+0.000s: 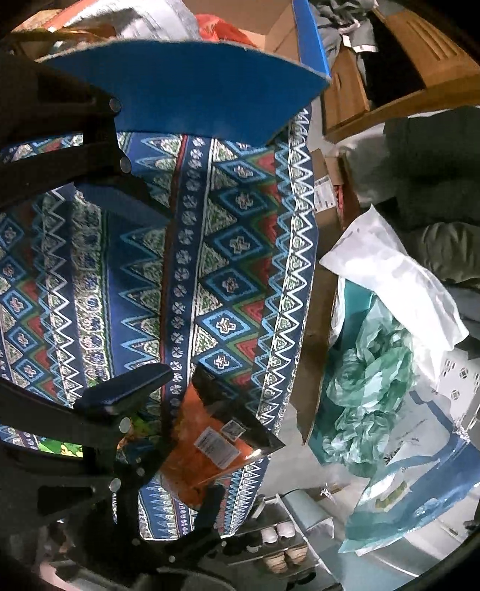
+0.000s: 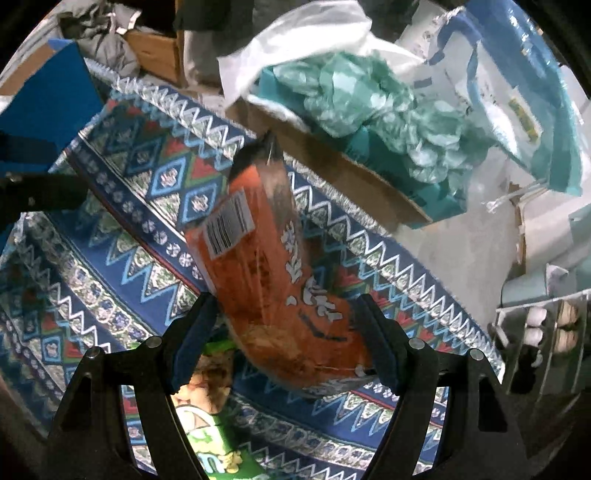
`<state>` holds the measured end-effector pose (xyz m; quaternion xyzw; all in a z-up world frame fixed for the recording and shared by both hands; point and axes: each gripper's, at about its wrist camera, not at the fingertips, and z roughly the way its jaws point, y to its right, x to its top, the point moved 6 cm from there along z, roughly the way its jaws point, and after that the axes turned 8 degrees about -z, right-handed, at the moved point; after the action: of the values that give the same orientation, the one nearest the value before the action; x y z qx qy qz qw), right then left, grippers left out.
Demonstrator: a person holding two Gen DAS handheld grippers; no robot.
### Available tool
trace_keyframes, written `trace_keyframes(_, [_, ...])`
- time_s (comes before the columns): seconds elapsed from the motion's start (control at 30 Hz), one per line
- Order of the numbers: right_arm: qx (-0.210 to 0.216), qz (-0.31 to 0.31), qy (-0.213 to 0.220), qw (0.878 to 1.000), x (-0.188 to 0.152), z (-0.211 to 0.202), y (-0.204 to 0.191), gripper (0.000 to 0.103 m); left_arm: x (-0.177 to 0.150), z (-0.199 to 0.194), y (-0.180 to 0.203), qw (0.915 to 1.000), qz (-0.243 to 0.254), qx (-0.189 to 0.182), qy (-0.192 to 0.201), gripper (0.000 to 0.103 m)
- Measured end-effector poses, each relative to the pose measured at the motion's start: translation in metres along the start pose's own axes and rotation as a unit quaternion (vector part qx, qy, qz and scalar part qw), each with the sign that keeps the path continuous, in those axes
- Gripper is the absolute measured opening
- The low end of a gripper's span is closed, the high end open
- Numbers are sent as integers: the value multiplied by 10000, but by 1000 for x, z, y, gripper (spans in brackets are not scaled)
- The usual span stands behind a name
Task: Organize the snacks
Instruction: 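Grasp the orange chip bag with the right gripper while the left approaches the green peanut bag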
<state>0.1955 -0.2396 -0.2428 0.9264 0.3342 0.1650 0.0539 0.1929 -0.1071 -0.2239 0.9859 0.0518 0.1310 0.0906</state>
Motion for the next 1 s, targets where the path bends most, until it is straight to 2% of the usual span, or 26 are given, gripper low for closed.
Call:
trace_keyframes(0.13, [25, -72, -214, 9997, -5, 14, -3, 76, -3, 10, 5, 9999, -32, 0, -127, 77])
trace_keyframes(0.17, [36, -82, -305, 9995, -7, 17, -4, 73, -6, 11, 7, 9999, -55, -20, -153, 77])
trace_keyframes(0.23, [104, -91, -549, 9984, -15, 24, -7, 50, -9, 13, 10, 9998, -42, -30, -187, 77])
trace_keyframes(0.3, [67, -16, -752, 9971, -26, 28, -7, 48, -16, 14, 14, 9997, -3, -50, -240, 77])
trace_keyframes(0.63, [370, 1074, -1257, 9855, -81, 21, -10, 44, -48, 13, 28, 9989, 165, -75, -424, 77])
trace_keyframes(0.83, [797, 1885, -1200, 9714, -106, 9, -30, 44, -70, 4, 42, 9980, 271, -224, -528, 77])
trace_keyframes(1.0, [996, 2246, -1058, 9636, -119, -1, -50, 44, -85, -8, 49, 9968, 187, -473, -621, 77])
